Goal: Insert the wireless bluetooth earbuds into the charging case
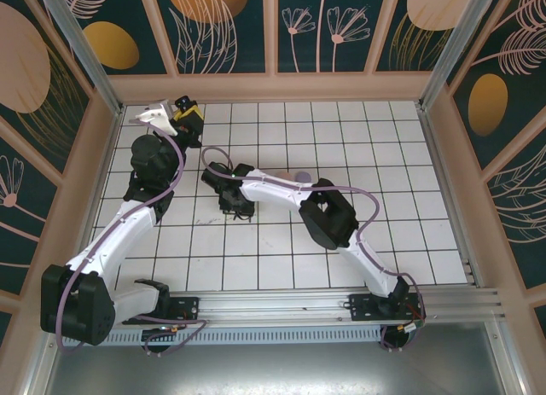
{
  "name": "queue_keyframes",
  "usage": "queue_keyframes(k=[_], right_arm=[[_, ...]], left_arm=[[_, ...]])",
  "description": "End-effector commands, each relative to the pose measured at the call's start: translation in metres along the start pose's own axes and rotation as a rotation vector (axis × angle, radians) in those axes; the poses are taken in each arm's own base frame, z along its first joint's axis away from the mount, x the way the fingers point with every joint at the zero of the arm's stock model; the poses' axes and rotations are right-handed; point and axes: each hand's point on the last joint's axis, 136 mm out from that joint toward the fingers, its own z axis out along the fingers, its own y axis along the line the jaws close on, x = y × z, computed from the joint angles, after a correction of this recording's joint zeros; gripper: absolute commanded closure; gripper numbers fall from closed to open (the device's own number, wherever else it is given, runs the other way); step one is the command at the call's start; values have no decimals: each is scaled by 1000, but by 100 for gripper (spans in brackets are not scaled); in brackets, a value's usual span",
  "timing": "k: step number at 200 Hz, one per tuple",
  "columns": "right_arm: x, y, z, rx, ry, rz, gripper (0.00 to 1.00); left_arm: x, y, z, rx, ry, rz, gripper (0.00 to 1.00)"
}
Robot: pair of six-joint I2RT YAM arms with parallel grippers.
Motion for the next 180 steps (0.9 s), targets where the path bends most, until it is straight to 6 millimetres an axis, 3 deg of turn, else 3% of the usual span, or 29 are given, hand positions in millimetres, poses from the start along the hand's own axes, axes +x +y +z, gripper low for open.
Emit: queue_keyframes(k=[1,99,130,180], right_arm=[[20,-7,15,74,35,-32,71],[22,-8,15,112,-4,-78,80],[11,-2,-2,87,-54,-81,83],[-8,-4,-50,46,-170,-61,83]], left_arm=[[-17,-1,-5,5,-63,-9,100],[-19,-3,-5,12,-67,-18,100],[-20,-4,-5,17,-64,-15,100],[-20,-5,-7,18,-59,-8,100]])
